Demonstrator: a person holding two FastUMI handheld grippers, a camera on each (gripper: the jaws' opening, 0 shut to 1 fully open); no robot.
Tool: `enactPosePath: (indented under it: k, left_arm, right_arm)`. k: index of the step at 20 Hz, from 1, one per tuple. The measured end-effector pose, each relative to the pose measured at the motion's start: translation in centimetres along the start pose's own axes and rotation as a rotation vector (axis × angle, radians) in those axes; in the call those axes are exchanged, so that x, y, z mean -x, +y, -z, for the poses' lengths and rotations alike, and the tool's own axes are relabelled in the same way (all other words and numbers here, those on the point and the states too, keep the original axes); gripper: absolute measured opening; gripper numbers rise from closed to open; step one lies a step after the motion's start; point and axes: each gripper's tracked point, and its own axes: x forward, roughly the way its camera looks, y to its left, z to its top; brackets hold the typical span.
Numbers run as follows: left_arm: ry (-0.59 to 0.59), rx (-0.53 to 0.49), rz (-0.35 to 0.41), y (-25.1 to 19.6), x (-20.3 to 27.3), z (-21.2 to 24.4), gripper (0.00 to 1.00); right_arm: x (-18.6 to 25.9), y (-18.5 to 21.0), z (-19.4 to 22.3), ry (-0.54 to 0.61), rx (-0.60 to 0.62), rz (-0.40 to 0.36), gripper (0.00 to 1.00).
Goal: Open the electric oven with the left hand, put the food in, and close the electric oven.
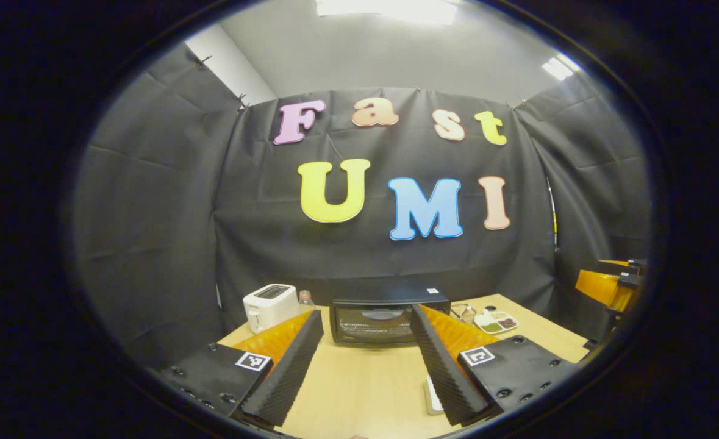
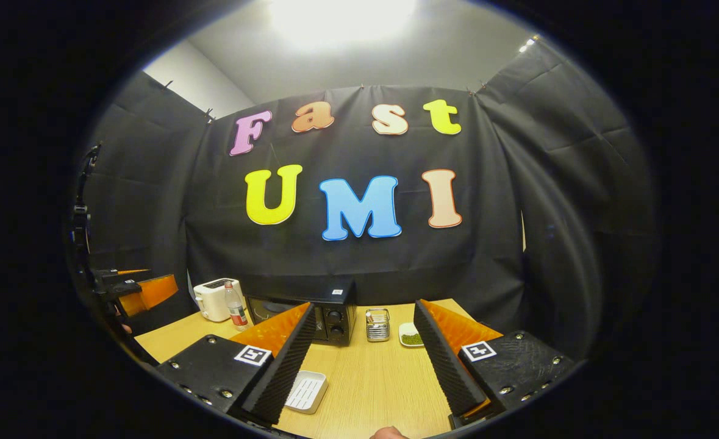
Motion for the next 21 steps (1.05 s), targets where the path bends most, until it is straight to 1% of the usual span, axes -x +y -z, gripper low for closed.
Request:
enactPosePath:
  k: [1, 2, 3, 4, 5, 6, 10, 14, 21]
  left_arm:
    - [-0.005, -0.001, -0.001, 0.6, 0.5, 0.0, 1.00]
    - [-0.010, -0.002, 0.001, 1.1, 1.1, -0.1, 0.97]
    - [-0.014, -0.002, 0.000, 1.6, 1.6, -0.2, 1.00]
    - [-0.018, -0.003, 0.003, 2.2, 2.0, -0.1, 1.00]
    - [-0.023, -0.005, 0.002, 2.6, 2.3, -0.1, 0.97]
    - [-0.024, -0.008, 0.001, 3.1, 2.6, -0.1, 1.00]
    - [-0.047, -0.014, -0.014, 4.9, 3.8, -0.6, 1.00]
    - [-0.054, -0.013, -0.020, 5.5, 4.4, -0.3, 1.00]
    - [-0.079, -0.014, -0.026, 5.9, 4.5, -0.9, 1.00]
  right_arm:
    - [0.2, 0.4, -0.2, -0.008, 0.006, -0.001, 0.98]
    - [0.4, 0.8, -0.2, -0.014, 0.013, 0.003, 0.98]
    - [0.8, 1.0, -0.1, -0.016, 0.019, 0.011, 0.98]
    - [1.1, 1.3, 0.0, -0.018, 0.018, 0.015, 0.98]
    - [1.4, 1.7, 0.1, -0.016, 0.012, 0.017, 0.98]
    - [1.5, 2.1, 0.2, -0.014, 0.006, 0.015, 0.98]
    - [2.0, 3.4, -0.2, -0.019, 0.009, 0.012, 0.98]
    - [2.6, 4.3, -1.1, -0.047, 0.027, 0.010, 0.98]
    - [2.7, 5.2, -1.7, -0.052, 0.031, -0.004, 0.98]
